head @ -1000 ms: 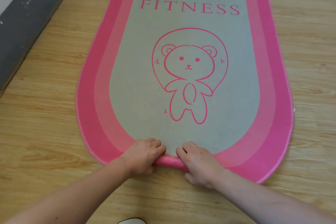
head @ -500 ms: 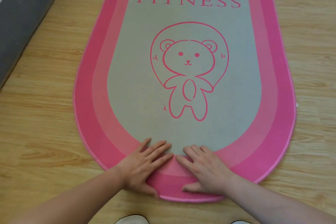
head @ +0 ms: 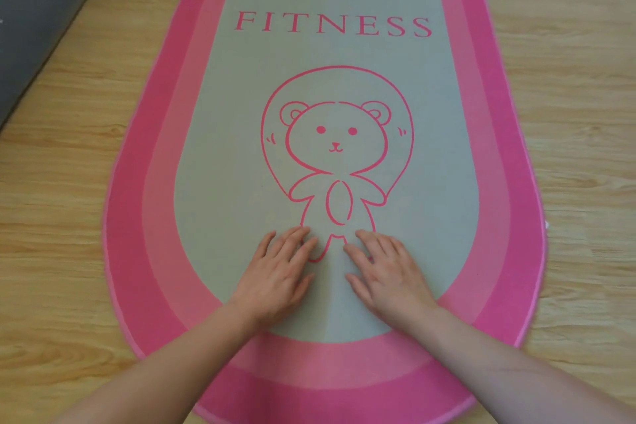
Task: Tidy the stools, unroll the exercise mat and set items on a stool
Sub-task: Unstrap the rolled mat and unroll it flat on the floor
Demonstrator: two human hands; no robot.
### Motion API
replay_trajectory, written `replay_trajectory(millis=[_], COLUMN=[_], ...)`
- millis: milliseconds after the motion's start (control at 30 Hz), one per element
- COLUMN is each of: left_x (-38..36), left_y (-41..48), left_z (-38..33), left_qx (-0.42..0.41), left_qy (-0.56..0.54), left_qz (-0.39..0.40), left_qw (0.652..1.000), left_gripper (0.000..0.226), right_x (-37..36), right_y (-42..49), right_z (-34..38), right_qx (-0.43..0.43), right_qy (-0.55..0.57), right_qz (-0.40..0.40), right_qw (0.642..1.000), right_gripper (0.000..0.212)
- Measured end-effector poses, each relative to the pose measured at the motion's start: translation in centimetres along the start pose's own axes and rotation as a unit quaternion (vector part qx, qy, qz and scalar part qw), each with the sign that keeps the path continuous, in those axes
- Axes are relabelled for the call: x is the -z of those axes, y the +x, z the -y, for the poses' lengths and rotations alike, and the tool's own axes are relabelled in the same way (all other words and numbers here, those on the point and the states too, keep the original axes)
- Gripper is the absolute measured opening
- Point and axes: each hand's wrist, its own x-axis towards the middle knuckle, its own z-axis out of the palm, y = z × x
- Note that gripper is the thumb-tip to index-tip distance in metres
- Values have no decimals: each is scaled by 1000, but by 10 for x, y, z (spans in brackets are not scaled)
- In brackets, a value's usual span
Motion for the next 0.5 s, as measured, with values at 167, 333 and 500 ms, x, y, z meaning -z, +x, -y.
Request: replay_trajectory(millis=[167,333,500], left_x=[69,206,377], left_y=[62,96,101], left_z=[7,-18,-51], left_qx=[74,106,123], left_qy=[-2,-28,-59], left_qz=[36,21,14], left_qw=[997,994,990], left_gripper=[60,61,57], right_x=[70,202,376], right_y=[43,53,36], right_z=[-18,-11,-3], right_qx=[-80,-120,-157], right_qy=[-12,13,44], right_qz=[40,26,-12], right_qw=[996,992,987], right_gripper=[46,45,45])
